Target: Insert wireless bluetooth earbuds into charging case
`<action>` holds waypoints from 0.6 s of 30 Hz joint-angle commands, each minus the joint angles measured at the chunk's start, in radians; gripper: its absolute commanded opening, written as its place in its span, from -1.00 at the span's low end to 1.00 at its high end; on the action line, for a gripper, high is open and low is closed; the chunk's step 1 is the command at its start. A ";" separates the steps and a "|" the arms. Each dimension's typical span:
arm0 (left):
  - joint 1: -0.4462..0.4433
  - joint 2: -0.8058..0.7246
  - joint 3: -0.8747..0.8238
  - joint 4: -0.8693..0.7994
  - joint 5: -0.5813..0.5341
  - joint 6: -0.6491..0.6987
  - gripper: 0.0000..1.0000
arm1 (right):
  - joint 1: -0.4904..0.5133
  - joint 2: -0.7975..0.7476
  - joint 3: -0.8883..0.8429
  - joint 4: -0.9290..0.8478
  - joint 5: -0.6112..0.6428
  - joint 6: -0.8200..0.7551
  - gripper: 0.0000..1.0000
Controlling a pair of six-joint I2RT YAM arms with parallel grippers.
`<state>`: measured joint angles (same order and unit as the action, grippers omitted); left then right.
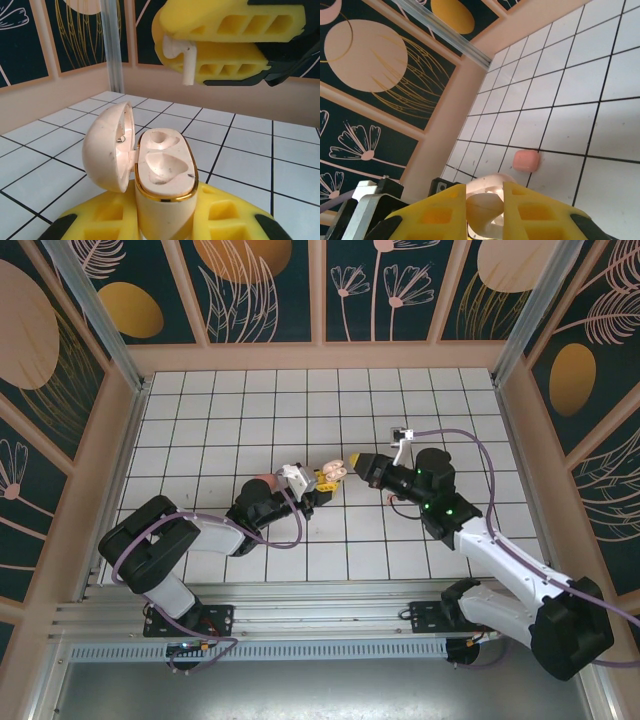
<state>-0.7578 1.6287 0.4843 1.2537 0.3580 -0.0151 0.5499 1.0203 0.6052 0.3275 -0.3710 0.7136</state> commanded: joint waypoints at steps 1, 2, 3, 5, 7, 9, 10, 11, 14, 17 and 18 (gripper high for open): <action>-0.002 0.001 0.012 0.053 0.002 0.015 -0.75 | 0.027 0.020 -0.014 0.092 0.057 0.018 -0.61; -0.003 0.000 0.011 0.053 0.002 0.016 -0.75 | 0.033 0.024 -0.014 0.099 0.063 0.020 -0.61; -0.003 -0.001 0.011 0.054 0.002 0.017 -0.75 | 0.036 0.029 -0.015 0.108 0.066 0.021 -0.61; -0.003 -0.004 0.011 0.053 0.002 0.018 -0.75 | 0.046 0.042 -0.014 0.118 0.073 0.026 -0.62; -0.003 -0.007 0.010 0.053 -0.001 0.018 -0.75 | 0.053 0.052 -0.013 0.127 0.078 0.027 -0.61; -0.003 -0.010 0.008 0.056 -0.005 0.021 -0.75 | 0.060 0.063 -0.013 0.130 0.084 0.030 -0.61; -0.002 -0.011 0.009 0.056 -0.005 0.021 -0.75 | 0.063 0.066 -0.013 0.129 0.088 0.030 -0.61; -0.003 -0.015 0.008 0.058 -0.008 0.020 -0.75 | 0.066 0.069 -0.015 0.130 0.093 0.030 -0.61; -0.002 -0.022 0.005 0.061 -0.010 0.020 -0.75 | 0.072 0.078 -0.018 0.130 0.108 0.030 -0.61; -0.003 -0.028 0.003 0.065 -0.010 0.019 -0.75 | 0.079 0.084 -0.021 0.130 0.123 0.029 -0.62; -0.003 -0.030 0.004 0.068 -0.009 0.018 -0.75 | 0.080 0.087 -0.023 0.128 0.128 0.030 -0.62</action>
<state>-0.7578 1.6257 0.4843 1.2621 0.3550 -0.0109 0.6193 1.0992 0.6010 0.4156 -0.2867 0.7395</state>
